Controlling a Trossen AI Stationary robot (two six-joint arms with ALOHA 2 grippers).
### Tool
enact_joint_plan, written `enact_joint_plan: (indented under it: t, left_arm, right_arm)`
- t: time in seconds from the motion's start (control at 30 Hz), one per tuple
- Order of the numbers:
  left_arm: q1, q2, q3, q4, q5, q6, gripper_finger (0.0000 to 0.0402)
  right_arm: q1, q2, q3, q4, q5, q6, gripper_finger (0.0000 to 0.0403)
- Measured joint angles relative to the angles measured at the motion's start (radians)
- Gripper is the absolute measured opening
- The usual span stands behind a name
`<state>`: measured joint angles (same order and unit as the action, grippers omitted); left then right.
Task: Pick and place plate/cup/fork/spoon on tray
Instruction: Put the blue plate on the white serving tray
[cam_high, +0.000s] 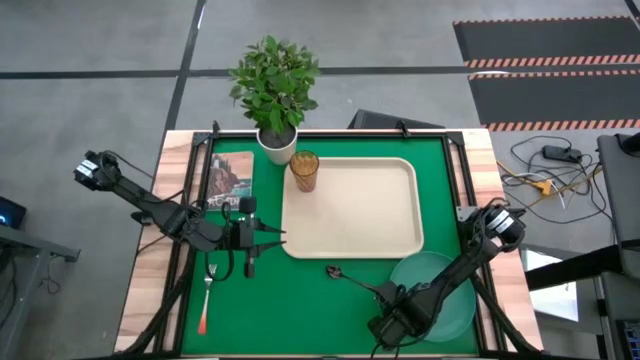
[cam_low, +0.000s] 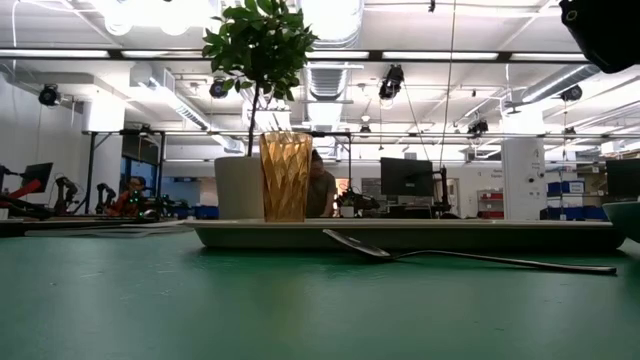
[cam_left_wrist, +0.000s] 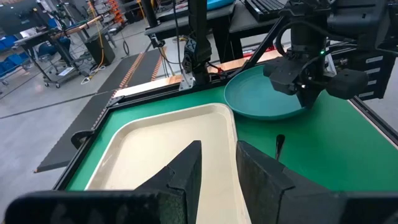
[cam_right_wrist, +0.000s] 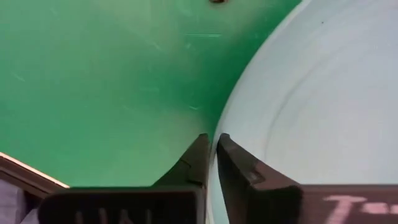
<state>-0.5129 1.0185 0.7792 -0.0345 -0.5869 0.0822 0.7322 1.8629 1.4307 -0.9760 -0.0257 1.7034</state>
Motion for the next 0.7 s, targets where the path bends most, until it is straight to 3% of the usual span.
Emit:
enact_joint_plan:
  t: [0.7]
  left_arm:
    - [0.0,0.0,0.0,0.0,0.0,0.0,0.0083]
  right_arm:
    - [0.001,-0.18,0.0,-0.024,-0.026,-0.045,0.0008]
